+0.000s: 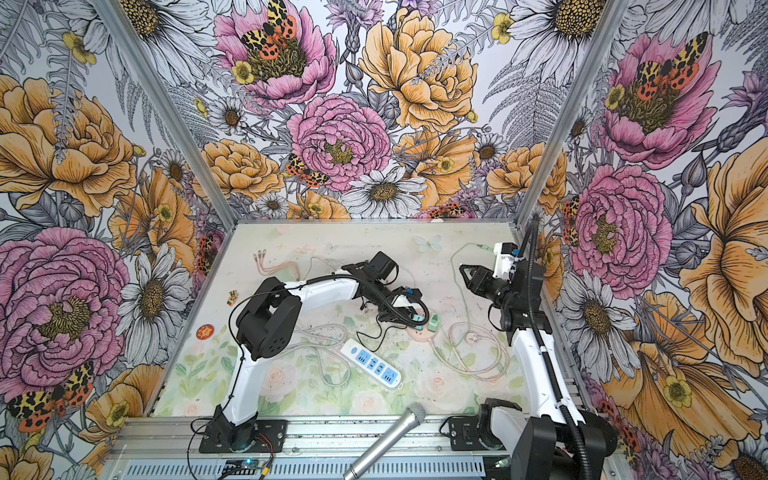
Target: Insert the plug
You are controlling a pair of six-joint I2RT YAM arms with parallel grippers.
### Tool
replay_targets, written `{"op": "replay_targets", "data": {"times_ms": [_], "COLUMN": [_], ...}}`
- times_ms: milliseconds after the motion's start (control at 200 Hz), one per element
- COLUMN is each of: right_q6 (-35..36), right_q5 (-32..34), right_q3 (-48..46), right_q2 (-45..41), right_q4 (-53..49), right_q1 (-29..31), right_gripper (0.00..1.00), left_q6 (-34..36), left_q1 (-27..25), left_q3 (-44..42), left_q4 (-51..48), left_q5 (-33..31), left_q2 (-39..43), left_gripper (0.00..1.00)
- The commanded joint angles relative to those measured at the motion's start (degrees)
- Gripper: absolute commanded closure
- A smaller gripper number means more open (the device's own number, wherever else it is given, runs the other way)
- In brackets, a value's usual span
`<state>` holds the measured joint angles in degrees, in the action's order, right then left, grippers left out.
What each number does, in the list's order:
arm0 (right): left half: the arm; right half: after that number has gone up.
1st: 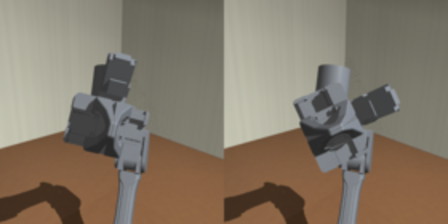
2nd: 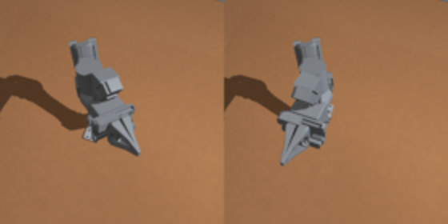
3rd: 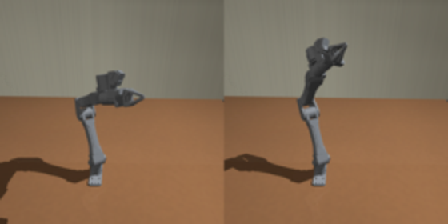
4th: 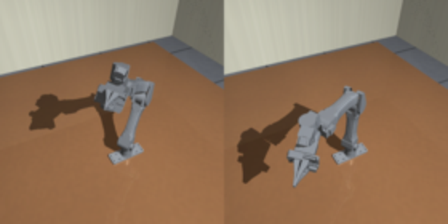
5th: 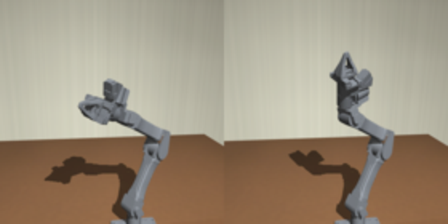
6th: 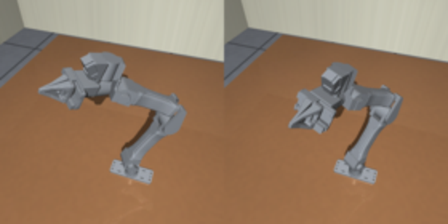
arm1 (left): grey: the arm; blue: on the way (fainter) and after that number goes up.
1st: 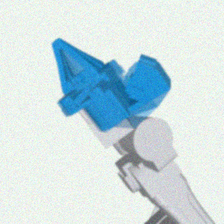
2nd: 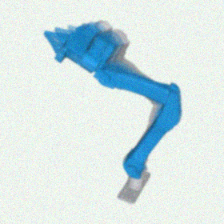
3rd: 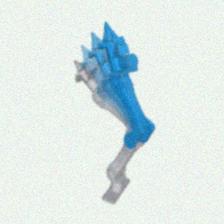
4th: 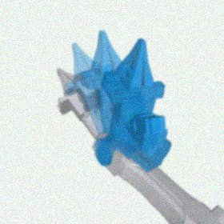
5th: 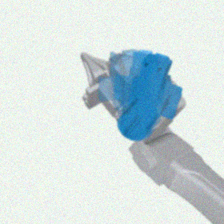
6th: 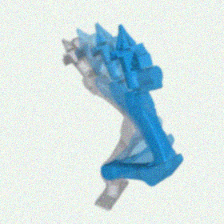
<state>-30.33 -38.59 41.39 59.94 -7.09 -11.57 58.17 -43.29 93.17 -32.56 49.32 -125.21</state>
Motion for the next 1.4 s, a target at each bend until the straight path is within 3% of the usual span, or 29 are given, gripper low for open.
{"op": "replay_targets", "data": {"times_ms": [0, 836, 1396], "right_q6": [1.41, 2.53, 3.34], "right_q5": [-0.03, -0.75, -1.36], "right_q3": [0.02, -0.07, -0.12], "right_q2": [-0.51, 1.76, 2.55], "right_q4": [0.5, 0.59, 0.59], "right_q1": [0.4, 1.47, 1.54], "right_gripper": [0.53, 0.54, 0.54], "left_q6": [2.87, 6.29, 5.2], "left_q1": [0.1, -2.5, -0.22], "left_q3": [1.57, 5.27, 8.64], "left_q4": [-1.7, -6.47, -6.47], "left_q5": [0.14, -2.62, -2.43], "left_q2": [-1.5, -2.11, -5.08], "left_gripper": [1.0, 1.0, 1.0]}}
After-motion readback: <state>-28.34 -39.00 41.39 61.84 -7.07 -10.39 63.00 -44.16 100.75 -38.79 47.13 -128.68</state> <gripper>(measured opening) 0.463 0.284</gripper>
